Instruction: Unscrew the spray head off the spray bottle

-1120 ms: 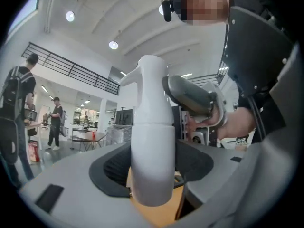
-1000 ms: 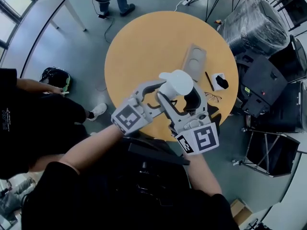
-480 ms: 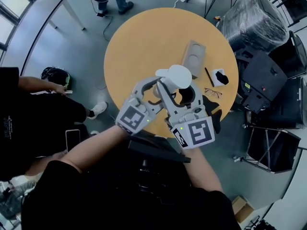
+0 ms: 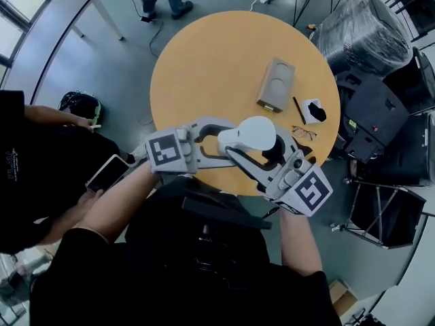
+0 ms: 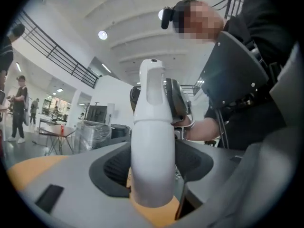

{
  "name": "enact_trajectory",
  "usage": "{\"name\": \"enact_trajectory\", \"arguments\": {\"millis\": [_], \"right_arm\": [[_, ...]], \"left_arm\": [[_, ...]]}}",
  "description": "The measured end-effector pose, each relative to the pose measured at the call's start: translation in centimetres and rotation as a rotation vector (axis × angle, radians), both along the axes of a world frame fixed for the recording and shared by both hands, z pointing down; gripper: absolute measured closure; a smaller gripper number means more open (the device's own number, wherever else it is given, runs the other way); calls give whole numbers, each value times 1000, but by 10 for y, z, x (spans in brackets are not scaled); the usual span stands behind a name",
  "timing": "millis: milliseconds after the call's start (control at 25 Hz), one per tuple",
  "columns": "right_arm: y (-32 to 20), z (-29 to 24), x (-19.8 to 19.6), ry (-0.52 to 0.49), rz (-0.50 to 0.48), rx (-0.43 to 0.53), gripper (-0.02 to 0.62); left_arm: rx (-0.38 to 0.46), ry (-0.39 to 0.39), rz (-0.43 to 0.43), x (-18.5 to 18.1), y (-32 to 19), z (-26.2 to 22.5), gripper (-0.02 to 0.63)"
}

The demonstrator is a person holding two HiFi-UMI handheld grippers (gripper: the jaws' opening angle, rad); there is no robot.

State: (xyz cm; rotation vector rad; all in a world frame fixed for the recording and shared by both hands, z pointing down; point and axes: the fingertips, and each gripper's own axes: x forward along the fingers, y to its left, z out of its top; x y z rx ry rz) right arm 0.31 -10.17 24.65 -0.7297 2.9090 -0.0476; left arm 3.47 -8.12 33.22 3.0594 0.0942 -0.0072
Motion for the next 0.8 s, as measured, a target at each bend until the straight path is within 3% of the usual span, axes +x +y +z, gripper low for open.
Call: {"name": "enact_trajectory", "arguments": {"millis": [240,800], "right_arm": [[4,-12,-5,-15,-43,-6,365],[3,-38,2,-13,33,21,365]], "left_arm": [[9,-36,84,-10,8,0,301],[40,-20,-12,-11,5,22,301]]}}
